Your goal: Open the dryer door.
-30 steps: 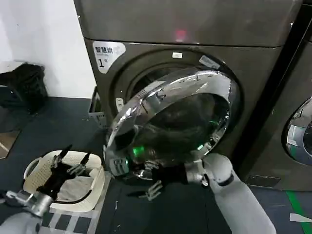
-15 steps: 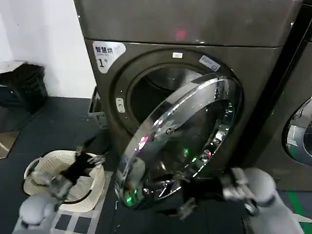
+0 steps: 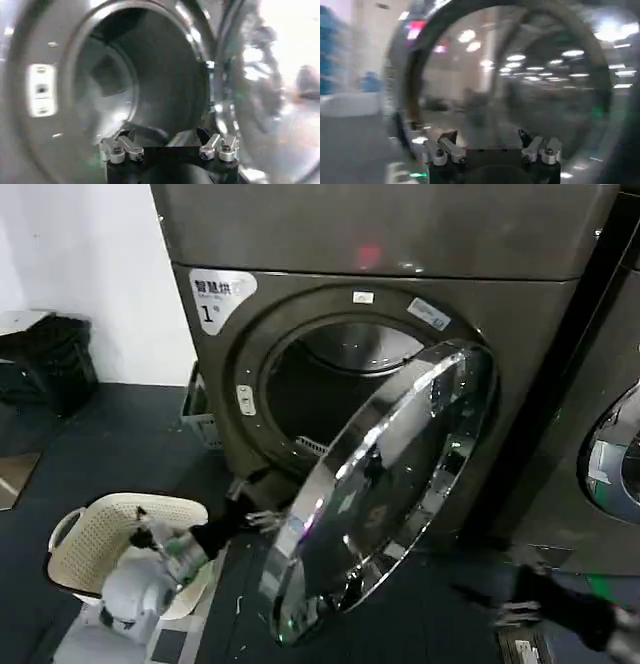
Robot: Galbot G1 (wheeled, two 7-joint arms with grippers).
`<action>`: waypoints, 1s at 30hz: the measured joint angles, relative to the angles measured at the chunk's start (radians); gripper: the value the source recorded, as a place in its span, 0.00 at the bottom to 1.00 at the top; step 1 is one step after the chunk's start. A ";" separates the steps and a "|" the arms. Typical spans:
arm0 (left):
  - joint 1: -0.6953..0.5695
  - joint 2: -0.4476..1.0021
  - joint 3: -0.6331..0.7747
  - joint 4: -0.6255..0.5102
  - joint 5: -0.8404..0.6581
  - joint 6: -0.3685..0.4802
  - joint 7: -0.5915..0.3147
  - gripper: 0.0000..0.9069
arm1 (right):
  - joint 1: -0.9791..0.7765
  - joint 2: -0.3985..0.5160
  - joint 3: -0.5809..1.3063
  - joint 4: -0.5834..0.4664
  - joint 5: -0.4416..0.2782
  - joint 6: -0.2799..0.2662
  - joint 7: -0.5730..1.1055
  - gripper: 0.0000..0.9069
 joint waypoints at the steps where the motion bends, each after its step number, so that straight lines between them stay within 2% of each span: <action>1: -0.004 0.006 0.015 -0.007 -0.018 -0.001 0.006 1.00 | -0.007 0.007 0.026 0.004 0.013 0.000 0.022 1.00; 11: -0.098 0.095 0.206 -0.003 -0.212 -0.081 0.014 1.00 | -0.017 0.091 0.167 0.036 0.149 0.006 0.472 1.00; 17: -0.215 0.148 0.379 0.007 -0.286 -0.105 0.013 1.00 | -0.002 0.071 0.244 0.058 0.132 -0.011 0.741 1.00; 26: -0.425 0.109 0.641 0.066 -0.331 -0.140 -0.021 1.00 | -0.025 0.045 0.366 0.050 0.012 -0.024 1.024 1.00; 30: -0.499 0.063 0.726 0.095 -0.330 -0.141 -0.039 1.00 | -0.041 0.031 0.424 0.041 -0.038 -0.041 1.080 1.00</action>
